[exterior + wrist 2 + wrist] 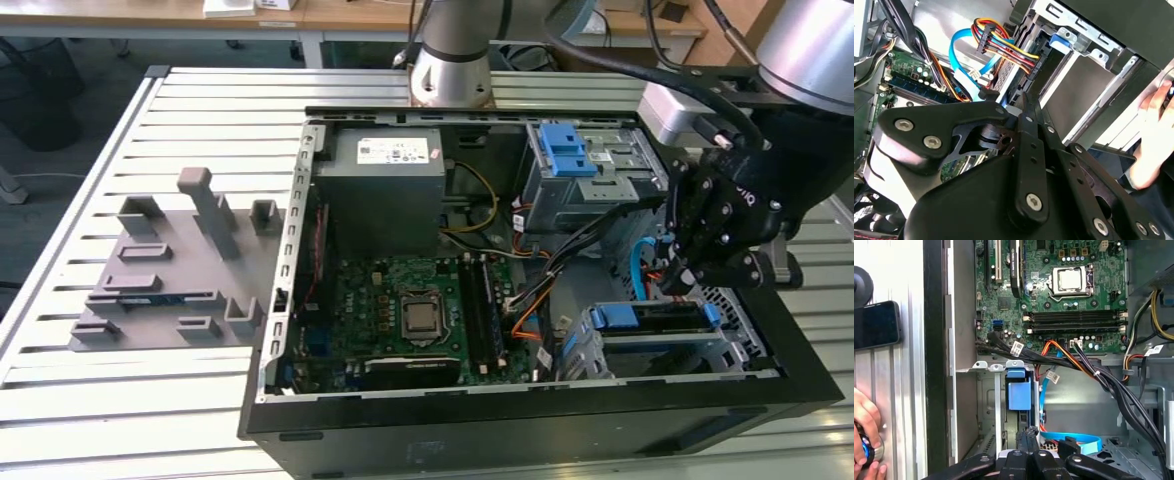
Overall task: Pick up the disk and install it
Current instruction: 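Insert the second disk wire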
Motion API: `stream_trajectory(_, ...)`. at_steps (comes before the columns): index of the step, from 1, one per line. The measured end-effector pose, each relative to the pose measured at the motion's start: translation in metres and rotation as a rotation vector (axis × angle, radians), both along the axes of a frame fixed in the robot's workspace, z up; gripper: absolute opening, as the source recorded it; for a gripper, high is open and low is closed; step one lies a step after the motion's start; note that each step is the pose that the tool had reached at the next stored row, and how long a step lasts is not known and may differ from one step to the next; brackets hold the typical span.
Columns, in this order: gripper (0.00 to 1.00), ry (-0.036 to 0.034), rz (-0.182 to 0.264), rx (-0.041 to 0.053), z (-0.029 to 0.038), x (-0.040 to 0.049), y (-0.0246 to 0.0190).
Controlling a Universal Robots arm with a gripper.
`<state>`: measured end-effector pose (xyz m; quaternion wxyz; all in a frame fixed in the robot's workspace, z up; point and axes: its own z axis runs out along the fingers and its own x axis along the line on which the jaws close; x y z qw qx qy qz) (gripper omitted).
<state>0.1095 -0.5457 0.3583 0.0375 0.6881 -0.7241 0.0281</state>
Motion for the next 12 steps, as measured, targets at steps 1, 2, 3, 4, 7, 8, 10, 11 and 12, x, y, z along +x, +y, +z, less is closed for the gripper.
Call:
stream_trajectory(1, 0.11, -0.0001, 0.0, 0.0001, 0.0016, -0.0001, 0.0)
stream_trajectory(2, 0.11, -0.0005, 0.0, 0.0001, 0.0033, -0.0001, 0.0001)
stream_trajectory(3, 0.11, -0.001, 0.0, 0.0, 0.0047, -0.0002, 0.0003)
stream_trajectory(4, 0.11, -0.0016, 0.0, 0.0004, 0.005, -0.0004, 0.001)
stream_trajectory(7, 0.11, -0.0022, 0.0, 0.0001, 0.0052, -0.0011, 0.0023)
stream_trajectory(8, 0.11, -0.0022, 0.0, 0.0001, 0.0052, -0.0015, 0.0023)
stream_trajectory(10, 0.11, -0.0022, 0.0, 0.0001, 0.0053, -0.0027, 0.0024)
stream_trajectory(11, 0.11, -0.0022, 0.0, 0.0002, 0.0053, -0.0032, 0.0024)
stream_trajectory(12, 0.11, -0.0022, 0.0, 0.0002, 0.0055, -0.0038, 0.0024)
